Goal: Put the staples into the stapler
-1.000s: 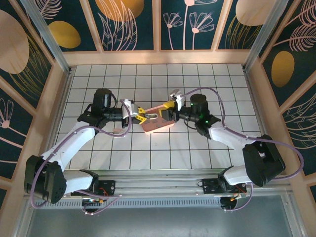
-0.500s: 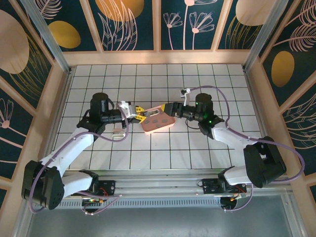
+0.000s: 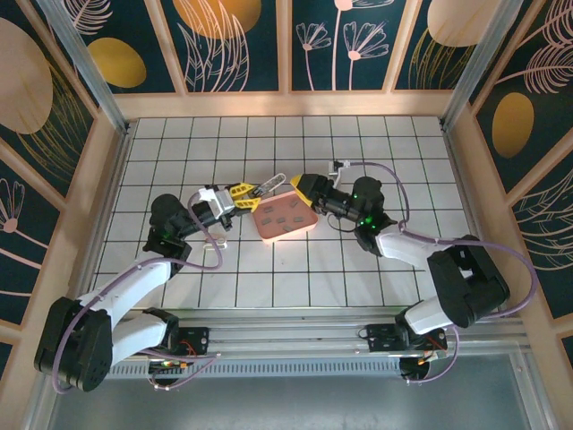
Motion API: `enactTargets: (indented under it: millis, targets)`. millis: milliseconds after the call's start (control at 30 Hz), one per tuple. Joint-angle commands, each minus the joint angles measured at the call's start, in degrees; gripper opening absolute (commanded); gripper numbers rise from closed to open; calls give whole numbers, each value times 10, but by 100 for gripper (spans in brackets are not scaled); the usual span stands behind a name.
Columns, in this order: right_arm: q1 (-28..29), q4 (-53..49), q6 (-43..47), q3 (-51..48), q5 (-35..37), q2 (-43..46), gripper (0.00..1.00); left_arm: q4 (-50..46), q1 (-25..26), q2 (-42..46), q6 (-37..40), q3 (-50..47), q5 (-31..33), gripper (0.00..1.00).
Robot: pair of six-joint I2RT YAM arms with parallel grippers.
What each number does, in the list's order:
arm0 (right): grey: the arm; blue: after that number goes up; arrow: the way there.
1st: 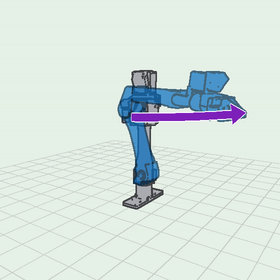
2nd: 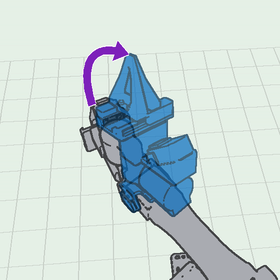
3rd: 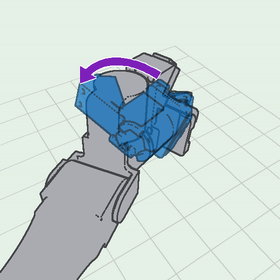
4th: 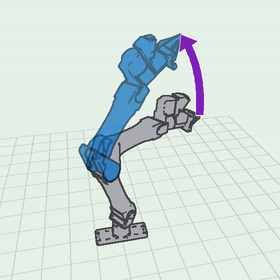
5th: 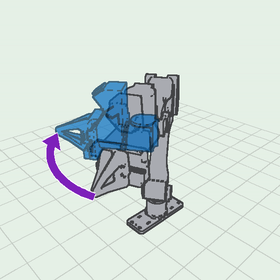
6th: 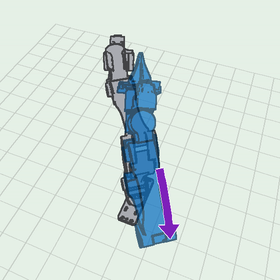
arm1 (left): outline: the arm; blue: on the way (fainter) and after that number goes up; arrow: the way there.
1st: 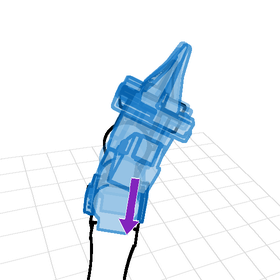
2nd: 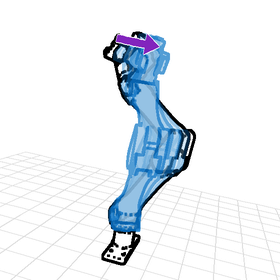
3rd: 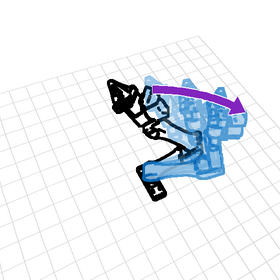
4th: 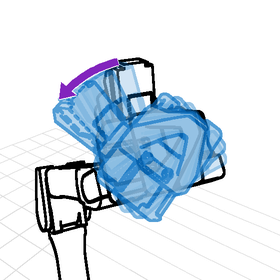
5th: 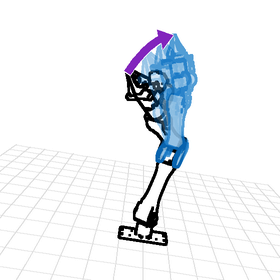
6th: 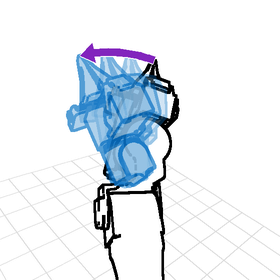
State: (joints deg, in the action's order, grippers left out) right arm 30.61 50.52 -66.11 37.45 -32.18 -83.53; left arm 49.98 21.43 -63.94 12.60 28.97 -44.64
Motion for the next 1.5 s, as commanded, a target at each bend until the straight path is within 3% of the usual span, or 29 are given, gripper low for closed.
enactTargets:
  millis: [0, 367, 667, 1000, 1467]
  targets:
    - [20, 50, -16, 30, 30, -9, 64, 79, 7, 2, -31, -5, 15, 0]
    - [50, 81, 1, 46, 72, -13, 62, 74, 10, -1, -25, -5, 41, 0]
    - [52, 46, 20, 22, 102, 20, 61, 67, 10, 3, -21, -8, 83, 0]
    - [63, 27, 29, 71, 95, 1, 60, 68, 10, 0, -22, -5, 69, 0]
    - [81, 33, 29, 129, 81, -49, 47, 74, 11, 2, -24, -5, 59, 0]
